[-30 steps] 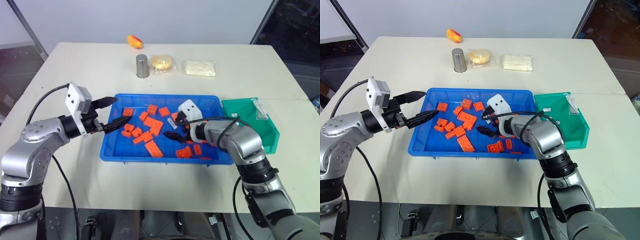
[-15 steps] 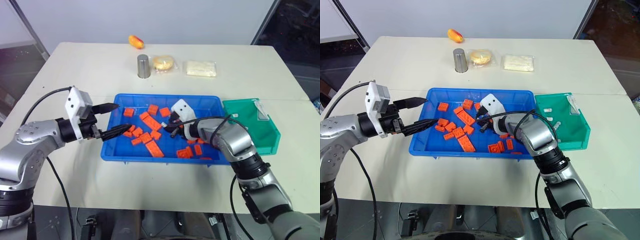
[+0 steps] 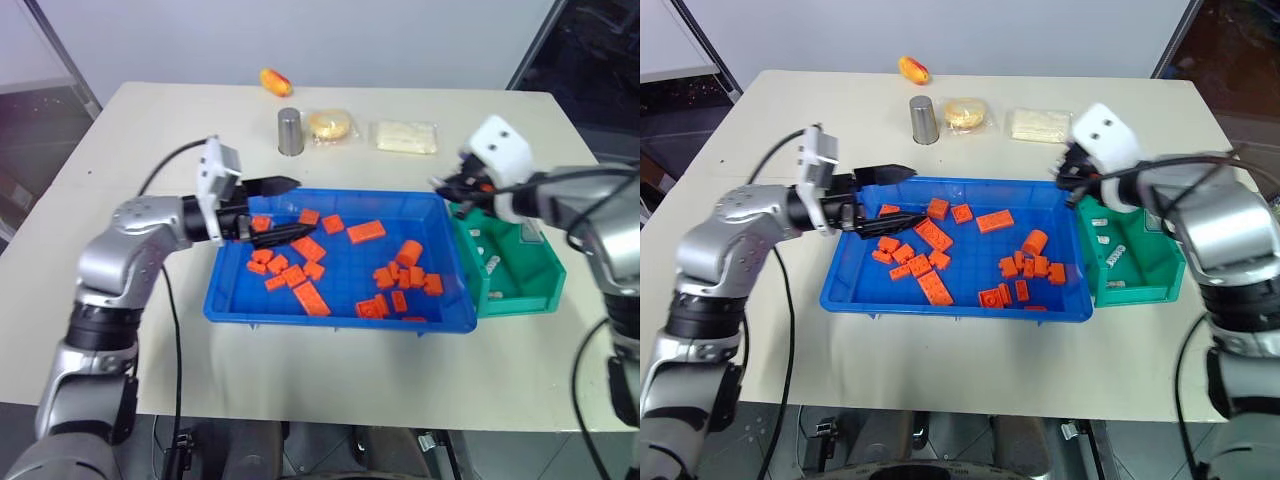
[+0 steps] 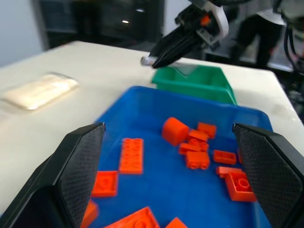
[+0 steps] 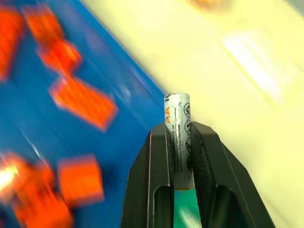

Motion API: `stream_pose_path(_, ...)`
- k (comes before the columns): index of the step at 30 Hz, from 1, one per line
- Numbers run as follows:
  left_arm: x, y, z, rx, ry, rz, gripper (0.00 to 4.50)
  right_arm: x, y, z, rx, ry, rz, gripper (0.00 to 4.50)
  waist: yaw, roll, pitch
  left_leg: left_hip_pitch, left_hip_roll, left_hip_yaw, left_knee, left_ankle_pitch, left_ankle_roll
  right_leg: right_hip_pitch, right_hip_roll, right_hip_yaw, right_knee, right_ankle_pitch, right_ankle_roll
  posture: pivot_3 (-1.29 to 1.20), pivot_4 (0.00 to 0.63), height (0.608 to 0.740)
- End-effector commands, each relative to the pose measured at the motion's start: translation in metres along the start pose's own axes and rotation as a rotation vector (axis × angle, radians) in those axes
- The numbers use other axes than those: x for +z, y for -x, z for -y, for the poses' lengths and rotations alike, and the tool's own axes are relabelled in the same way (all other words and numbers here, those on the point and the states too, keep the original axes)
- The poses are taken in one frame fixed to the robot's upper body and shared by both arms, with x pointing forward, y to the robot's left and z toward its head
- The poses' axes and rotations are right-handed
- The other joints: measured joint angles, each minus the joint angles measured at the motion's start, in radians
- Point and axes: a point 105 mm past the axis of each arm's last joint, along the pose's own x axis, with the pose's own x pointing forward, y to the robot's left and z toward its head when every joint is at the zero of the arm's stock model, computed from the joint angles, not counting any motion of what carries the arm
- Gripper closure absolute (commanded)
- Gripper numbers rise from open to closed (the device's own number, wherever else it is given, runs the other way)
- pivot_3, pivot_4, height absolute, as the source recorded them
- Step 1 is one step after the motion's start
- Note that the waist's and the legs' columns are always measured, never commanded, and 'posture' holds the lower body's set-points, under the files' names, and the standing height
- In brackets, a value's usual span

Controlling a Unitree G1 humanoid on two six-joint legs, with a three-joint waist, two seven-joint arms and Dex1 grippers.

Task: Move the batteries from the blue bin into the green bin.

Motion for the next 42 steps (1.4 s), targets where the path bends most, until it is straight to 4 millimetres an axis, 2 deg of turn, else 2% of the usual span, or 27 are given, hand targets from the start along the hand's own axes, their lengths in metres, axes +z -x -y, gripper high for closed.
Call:
stream_pose_path(1,0.008,-0.005,-0.003,-0.036,-0.071,0.0,0.0,0.001,0.02,0.01,-0.053,0.008,0.023,4.46,-0.004,0.0,0.0,0.0,0.0,0.0,0.0,0.0,0.0,0.0,0.0,0.0,0.0,0.0,0.0,0.0,0.15,0.74)
stream_pose_path(8,0.001,-0.006,-0.009,-0.037,-0.099,-0.027,0.0,-0.043,0.028,0.008,-0.071,-0.049,-0.084,4.46,0.0,0.001,0.0,0.001,0.001,0.0,0.0,0.0,0.0,0.0,0.001,0.001,0.001,0.0,0.0,0.0,0.15,0.74)
stream_pose_path(10,0.001,-0.004,-0.009,-0.034,-0.098,-0.028,0.0,-0.052,0.028,0.008,-0.073,-0.062,-0.099,3.42,0.002,0.001,0.0,0.001,0.001,0.0,0.001,0.0,0.0,0.0,0.001,0.001,0.001,0.0,0.0,0.0,0.15,0.74)
stream_pose_path(11,0.001,-0.003,-0.009,-0.031,-0.097,-0.029,0.0,-0.055,0.028,0.008,-0.072,-0.077,-0.103,3.09,0.003,0.001,0.0,0.001,0.001,0.0,0.001,0.0,0.0,0.0,0.001,0.001,0.001,0.0,0.0,0.0,0.15,0.74)
stream_pose_path(12,0.001,-0.003,-0.009,-0.028,-0.096,-0.029,0.0,-0.058,0.027,0.009,-0.077,-0.084,-0.107,2.44,0.003,0.001,0.0,0.001,0.001,0.0,0.001,0.0,0.0,0.0,0.001,0.001,0.001,0.0,0.0,0.0,0.15,0.74)
stream_pose_path(13,0.001,-0.002,-0.008,-0.026,-0.095,-0.03,0.0,-0.06,0.026,0.01,-0.081,-0.09,-0.111,2.1,0.002,0.001,0.0,0.001,0.001,0.0,0.001,0.0,0.0,0.0,0.001,0.001,0.001,0.0,0.0,0.0,0.15,0.74)
stream_pose_path(15,0.001,-0.001,-0.007,-0.024,-0.095,-0.033,0.0,-0.063,0.025,0.011,-0.086,-0.094,-0.115,1.25,0.001,0.001,0.0,0.001,0.001,0.0,0.001,0.0,0.0,0.0,0.001,0.001,0.001,0.0,0.0,0.0,0.15,0.74)
stream_pose_path(17,0.001,0.002,-0.006,-0.017,-0.095,-0.036,0.0,-0.063,0.024,0.011,-0.085,-0.092,-0.114,0.16,0.001,0.001,0.0,0.001,0.001,0.0,0.0,0.0,0.0,0.0,0.001,0.001,0.001,0.0,0.0,0.0,0.15,0.74)
stream_pose_path(22,0.009,0.009,-0.014,0.051,-0.127,-0.017,0.0,-0.049,0.023,0.022,-0.103,-0.11,-0.057,0.07,0.0,0.001,0.0,0.001,0.001,0.0,0.001,0.0,0.0,0.0,0.001,0.001,0.001,0.0,0.0,0.0,0.15,0.74)
stream_pose_path(26,0.027,0.024,-0.03,0.17,-0.17,0.034,0.0,-0.028,0.034,0.054,-0.182,-0.193,0.063,0.07,0.0,0.001,0.0,0.001,0.001,0.0,0.001,0.0,0.0,0.0,0.001,0.0,0.001,0.0,0.0,0.0,0.15,0.74)
stream_pose_path(29,0.039,0.047,-0.041,0.283,-0.194,0.065,0.0,-0.014,0.05,0.081,-0.253,-0.243,0.146,0.07,0.001,0.001,0.0,0.001,0.001,0.0,0.0,0.0,0.0,0.0,0.001,0.0,0.001,0.0,0.0,0.0,0.15,0.74)
stream_pose_path(32,0.046,0.074,-0.048,0.401,-0.214,0.055,0.0,-0.024,0.064,0.104,-0.349,-0.224,0.13,0.07,0.001,0.001,0.0,0.001,0.001,0.0,0.0,0.0,0.0,0.0,0.001,0.0,0.001,0.0,0.0,0.0,0.15,0.74)
stream_pose_path(35,0.052,0.112,-0.057,0.581,-0.226,0.048,0.0,-0.051,0.074,0.126,-0.466,-0.244,0.102,0.07,0.0,0.001,0.0,0.001,0.001,0.0,0.0,0.0,0.0,0.0,0.0,0.0,0.001,0.0,0.0,0.0,0.15,0.74)
stream_pose_path(38,0.043,0.149,-0.062,0.762,-0.255,0.003,0.0,-0.074,0.077,0.141,-0.569,-0.301,0.144,0.07,0.0,0.001,0.0,0.001,0.001,0.001,0.0,0.0,0.0,0.0,0.0,0.001,0.001,0.0,0.0,0.0,0.15,0.74)
stream_pose_path(42,0.031,0.181,-0.06,0.933,-0.247,-0.016,0.0,-0.1,0.078,0.152,-0.683,-0.399,0.24,0.07,-0.002,0.001,0.0,0.002,0.001,0.001,0.0,0.0,0.0,0.0,0.0,0.001,0.001,0.0,0.0,0.0,0.15,0.74)
